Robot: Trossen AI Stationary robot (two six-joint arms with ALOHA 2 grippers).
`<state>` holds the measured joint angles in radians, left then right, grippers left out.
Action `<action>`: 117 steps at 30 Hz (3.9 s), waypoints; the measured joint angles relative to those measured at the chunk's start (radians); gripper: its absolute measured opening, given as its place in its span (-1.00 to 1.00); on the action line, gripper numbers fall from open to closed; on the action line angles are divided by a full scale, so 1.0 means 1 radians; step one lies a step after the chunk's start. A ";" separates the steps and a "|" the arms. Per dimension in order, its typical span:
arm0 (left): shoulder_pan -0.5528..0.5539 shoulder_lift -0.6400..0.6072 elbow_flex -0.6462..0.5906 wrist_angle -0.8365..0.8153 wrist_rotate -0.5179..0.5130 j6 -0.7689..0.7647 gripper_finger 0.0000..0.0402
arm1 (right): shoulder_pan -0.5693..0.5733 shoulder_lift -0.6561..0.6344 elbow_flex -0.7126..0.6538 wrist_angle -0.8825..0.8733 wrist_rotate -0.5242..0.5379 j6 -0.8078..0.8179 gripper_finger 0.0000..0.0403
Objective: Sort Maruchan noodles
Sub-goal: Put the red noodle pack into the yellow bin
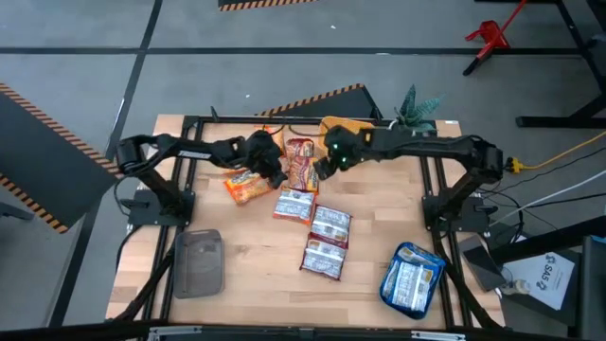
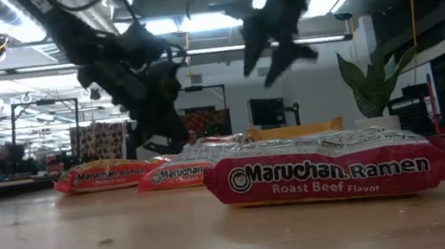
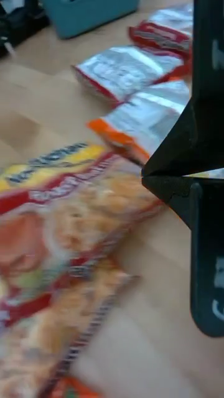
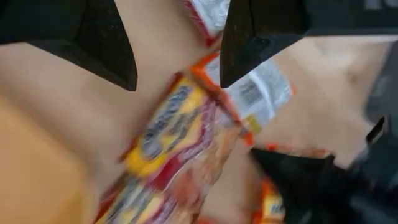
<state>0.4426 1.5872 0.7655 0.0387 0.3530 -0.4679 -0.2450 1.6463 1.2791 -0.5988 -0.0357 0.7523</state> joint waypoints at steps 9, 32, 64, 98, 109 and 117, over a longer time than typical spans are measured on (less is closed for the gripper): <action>-0.004 0.141 0.141 0.003 -0.066 0.002 -1.00 | 0.002 -0.020 -0.319 0.372 -0.080 0.113 0.06; -0.027 0.202 0.168 -0.106 -0.127 0.028 -1.00 | -0.038 0.189 -0.541 1.098 -0.081 0.075 0.06; -0.016 0.094 0.163 -0.119 -0.064 -0.059 -1.00 | -0.036 0.287 -0.443 1.186 -0.262 0.063 -0.74; 0.175 -0.515 0.170 -0.260 -0.176 0.034 -1.00 | -0.368 -0.376 -0.426 0.262 -0.060 0.109 -0.99; 0.188 -0.512 0.170 -0.259 -0.194 0.036 -1.00 | -0.377 -0.373 -0.286 -0.069 0.102 0.002 -0.99; 0.188 -0.509 0.170 -0.259 -0.195 0.041 -1.00 | -0.377 -0.280 -0.135 -0.271 0.157 -0.079 -0.99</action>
<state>0.6308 1.0779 0.9360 -0.2207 0.1585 -0.4270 -0.6224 1.3664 1.1443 -0.8699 0.1214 0.6735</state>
